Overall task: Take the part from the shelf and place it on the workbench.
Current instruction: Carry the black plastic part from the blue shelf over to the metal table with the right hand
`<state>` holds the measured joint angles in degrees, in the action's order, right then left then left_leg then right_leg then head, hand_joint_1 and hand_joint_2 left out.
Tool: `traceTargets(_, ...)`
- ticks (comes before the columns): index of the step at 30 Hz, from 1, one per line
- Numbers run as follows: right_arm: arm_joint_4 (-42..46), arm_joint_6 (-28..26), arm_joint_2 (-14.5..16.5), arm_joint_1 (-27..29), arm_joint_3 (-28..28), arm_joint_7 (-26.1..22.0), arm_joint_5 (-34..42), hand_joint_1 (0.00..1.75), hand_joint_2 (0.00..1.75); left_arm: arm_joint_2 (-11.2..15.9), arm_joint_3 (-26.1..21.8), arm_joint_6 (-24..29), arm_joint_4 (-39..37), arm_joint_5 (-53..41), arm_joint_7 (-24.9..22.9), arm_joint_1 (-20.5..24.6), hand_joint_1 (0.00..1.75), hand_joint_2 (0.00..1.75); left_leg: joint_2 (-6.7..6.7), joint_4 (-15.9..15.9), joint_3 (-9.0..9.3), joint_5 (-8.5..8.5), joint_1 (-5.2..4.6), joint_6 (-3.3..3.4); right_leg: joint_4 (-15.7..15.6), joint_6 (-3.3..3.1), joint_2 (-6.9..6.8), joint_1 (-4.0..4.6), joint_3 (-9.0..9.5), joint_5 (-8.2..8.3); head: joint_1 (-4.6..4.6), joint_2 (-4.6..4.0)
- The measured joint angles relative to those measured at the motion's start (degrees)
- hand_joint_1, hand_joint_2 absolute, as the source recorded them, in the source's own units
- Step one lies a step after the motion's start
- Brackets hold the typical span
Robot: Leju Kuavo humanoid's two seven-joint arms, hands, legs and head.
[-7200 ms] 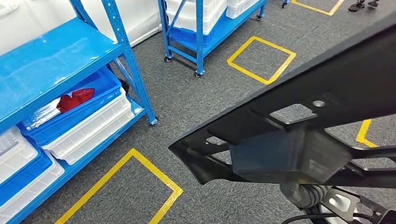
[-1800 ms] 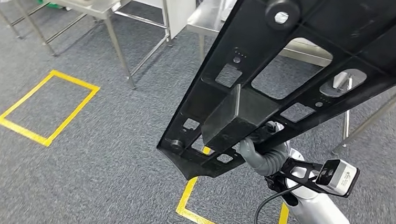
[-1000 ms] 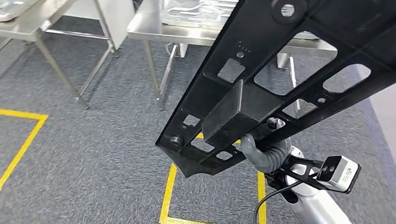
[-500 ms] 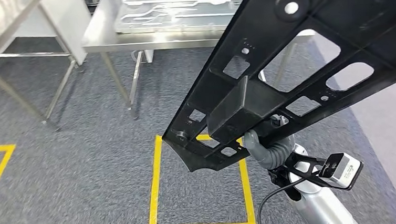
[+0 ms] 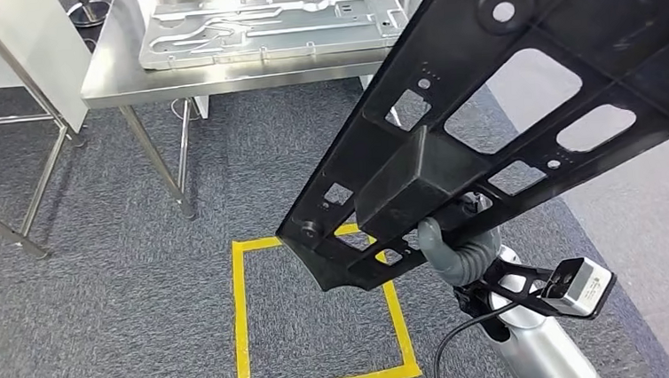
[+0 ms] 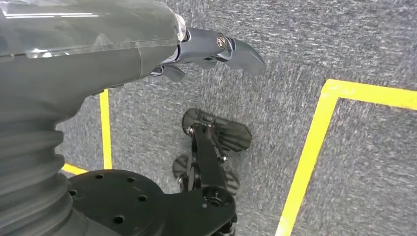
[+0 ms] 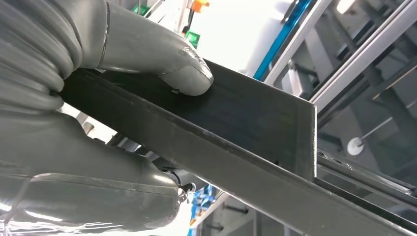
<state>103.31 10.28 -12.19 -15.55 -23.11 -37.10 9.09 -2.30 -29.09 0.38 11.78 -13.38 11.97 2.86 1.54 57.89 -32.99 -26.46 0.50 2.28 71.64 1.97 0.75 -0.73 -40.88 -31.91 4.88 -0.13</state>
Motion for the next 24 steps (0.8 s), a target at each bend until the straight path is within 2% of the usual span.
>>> traceTargets(1, -0.11, 0.08, 0.01, 0.15, 0.15, -0.02, 0.01, 1.75, 1.75, 0.06, 0.00, -0.08, 0.00, 0.00, 0.05, -0.08, 0.00, 1.75, -0.28, 0.01, 0.06, -0.17, -0.08, -0.01, 2.17, 0.10, -0.22, -0.11, -1.16, -0.28, 0.00, 0.00)
traceTargets(2, -0.23, 0.15, 0.01, 0.26, 0.28, -0.04, 0.02, 1.75, 1.75, 0.11, 0.00, -0.16, 0.00, 0.00, 0.12, -0.15, 0.00, 1.75, -0.55, 0.02, 0.21, -0.35, -0.12, -0.07, 2.26, 0.12, -0.34, -0.16, -1.28, 0.46, 0.00, 0.00)
traceTargets(3, -0.33, 0.22, 0.01, 0.32, 0.37, -0.07, 0.03, 1.75, 1.75, 0.13, 0.00, -0.25, 0.00, 0.00, 0.19, -0.21, 0.00, 1.75, -0.77, 0.02, 0.46, -0.55, -0.14, -0.16, 0.02, 0.05, -0.44, -0.17, -0.18, 2.11, 0.00, 0.00)
traceTargets(4, -0.40, 0.24, 0.01, 0.31, 0.43, -0.09, 0.03, 1.75, 1.75, 0.14, 0.00, -0.37, 0.00, 0.00, 0.30, -0.21, 0.00, 1.75, -0.95, 0.01, 0.80, -0.79, -0.15, -0.29, -3.96, -0.14, -0.69, -0.12, 1.89, 4.15, 0.00, 0.00)
traceTargets(5, -0.43, 0.23, 0.02, 0.25, 0.48, -0.10, 0.03, 1.75, 1.75, 0.14, 0.00, -0.50, 0.00, 0.00, 0.44, -0.20, 0.00, 1.75, -1.12, -0.01, 1.11, -1.07, -0.21, -0.48, -8.05, -0.41, -1.17, 0.03, 4.07, 5.46, 0.00, 0.00)
traceTargets(6, -0.43, 0.21, 0.02, 0.16, 0.51, -0.11, 0.03, 1.75, 1.75, 0.15, -0.01, -0.63, 0.00, 0.00, 0.59, -0.18, 0.00, 1.75, -1.23, -0.03, 1.36, -1.38, -0.27, -0.74, -11.27, -0.74, -1.57, 0.26, 5.77, 6.07, 0.00, 0.00)
traceTargets(7, -0.43, 0.20, 0.03, 0.09, 0.54, -0.12, 0.03, 1.75, 1.75, 0.19, -0.01, -0.73, 0.00, 0.00, 0.72, -0.15, 0.00, 1.75, -1.34, -0.08, 1.54, -1.67, -0.30, -1.06, -13.13, -1.09, -1.89, 0.53, 6.76, 5.93, 0.00, 0.00)
traceTargets(9, -0.44, 0.19, 0.03, 0.01, 0.57, -0.12, 0.03, 1.75, 1.75, 0.24, -0.02, -0.82, 0.00, -0.01, 0.85, -0.11, 0.00, 1.75, -1.61, -0.34, 1.91, -2.22, -0.25, -1.75, -13.84, -1.79, -1.78, 0.94, 7.17, 4.91, 0.01, 0.00)
traceTargets(11, -0.40, 0.19, -0.03, 0.04, 0.66, -0.14, 0.02, 1.75, 1.75, 0.34, -0.02, -0.85, 0.03, -0.01, 0.92, 0.00, 0.00, 1.75, -1.89, 0.34, 2.24, -2.70, -0.11, -2.37, -14.48, -2.42, -1.45, 0.76, 8.38, 4.60, 0.02, 0.00)
traceTargets(12, -0.37, 0.19, -0.09, -0.02, 0.68, -0.15, 0.02, 1.75, 1.75, 0.39, -0.03, -0.86, 0.05, -0.01, 0.95, 0.06, 0.00, 1.75, -1.95, 2.19, 1.56, -3.21, -0.08, -2.61, -14.84, -2.73, -1.37, 0.64, 9.32, 4.34, 0.03, 0.00)
traceTargets(13, -0.37, 0.19, -0.14, -0.07, 0.69, -0.16, 0.02, 1.75, 1.75, 0.44, -0.04, -0.89, 0.07, -0.01, 0.97, 0.09, 0.00, 1.75, -1.95, 5.30, -0.03, -3.88, -0.05, -2.81, -15.10, -2.99, -1.36, 0.54, 10.39, 3.91, 0.03, 0.00)
traceTargets(15, -0.49, 0.19, -0.19, -0.18, 0.63, -0.16, 0.03, 1.75, 1.75, 0.46, -0.10, -0.92, 0.07, 0.01, 0.98, -0.08, 0.00, 1.75, -1.89, 13.56, -5.63, -5.48, -0.07, -3.10, -15.19, -3.35, -1.30, 0.68, 12.24, 2.40, 0.04, 0.00)
traceTargets(16, -0.61, 0.19, -0.19, -0.17, 0.58, -0.16, 0.03, 1.75, 1.75, 0.48, -0.14, -0.93, 0.07, 0.02, 0.98, -0.24, 0.00, 1.75, -1.88, 16.52, -8.48, -5.32, -0.07, -3.18, -15.19, -3.40, -1.14, 0.74, 13.27, 1.52, 0.04, 0.00)
traceTargets(17, -0.72, 0.18, -0.19, -0.17, 0.53, -0.16, 0.03, 1.75, 1.75, 0.50, -0.18, -0.93, 0.07, 0.05, 0.98, -0.43, 0.00, 1.75, -1.87, 17.52, -10.53, -4.00, -0.08, -3.19, -15.19, -3.41, -0.95, 0.78, 14.40, 0.57, 0.04, 0.00)
traceTargets(18, -0.80, 0.17, -0.19, -0.18, 0.49, -0.16, 0.03, 1.75, 1.75, 0.53, -0.21, -0.92, 0.07, 0.07, 0.98, -0.58, 0.00, 1.75, -1.86, 16.06, -11.45, -1.34, -0.10, -3.11, -15.20, -3.37, -0.73, 0.78, 15.68, -0.44, 0.04, 0.00)
traceTargets(19, -0.86, 0.16, -0.19, -0.21, 0.45, -0.16, 0.03, 1.75, 1.75, 0.59, -0.23, -0.92, 0.07, 0.08, 0.99, -0.67, 0.00, 1.75, -1.82, 12.45, -11.29, 2.33, -0.15, -2.94, -15.23, -3.29, -0.56, 0.76, 17.06, -1.53, 0.04, 0.00)
traceTargets(20, -0.92, 0.14, -0.19, -0.25, 0.44, -0.16, 0.03, 1.75, 1.75, 0.68, -0.26, -0.90, 0.05, 0.09, 0.97, -0.78, 0.00, 1.75, -1.67, 8.89, -10.71, 5.20, -0.29, -2.69, -15.40, -3.16, -0.47, 0.69, 18.21, -2.56, 0.03, 0.00)
traceTargets(21, -0.99, 0.12, -0.19, -0.35, 0.41, -0.16, 0.02, 1.75, 1.75, 0.75, -0.29, -0.90, 0.03, 0.08, 0.97, -0.85, 0.00, 1.75, -1.51, 5.77, -9.89, 7.06, -0.54, -2.38, -15.61, -2.85, -0.30, 0.69, 19.13, -3.40, 0.04, 0.00)
traceTargets(22, -1.07, 0.09, -0.20, -0.43, 0.37, -0.15, 0.03, 1.75, 1.75, 0.85, -0.33, -0.88, 0.02, 0.07, 0.98, -0.85, 0.00, 1.75, -1.35, 3.84, -9.22, 7.49, -0.82, -2.01, -16.05, -2.47, -0.19, 0.62, 19.76, -3.99, 0.04, -0.01)
traceTargets(24, -1.26, -0.04, -0.21, -0.57, 0.30, -0.15, 0.04, 1.75, 1.75, 0.95, -0.39, -0.83, 0.00, 0.07, 1.02, -0.67, 0.00, 1.75, -1.22, 2.48, -8.12, 5.93, -1.19, -1.19, -16.79, -1.63, 0.02, 0.52, 20.58, -3.88, 0.05, -0.01)
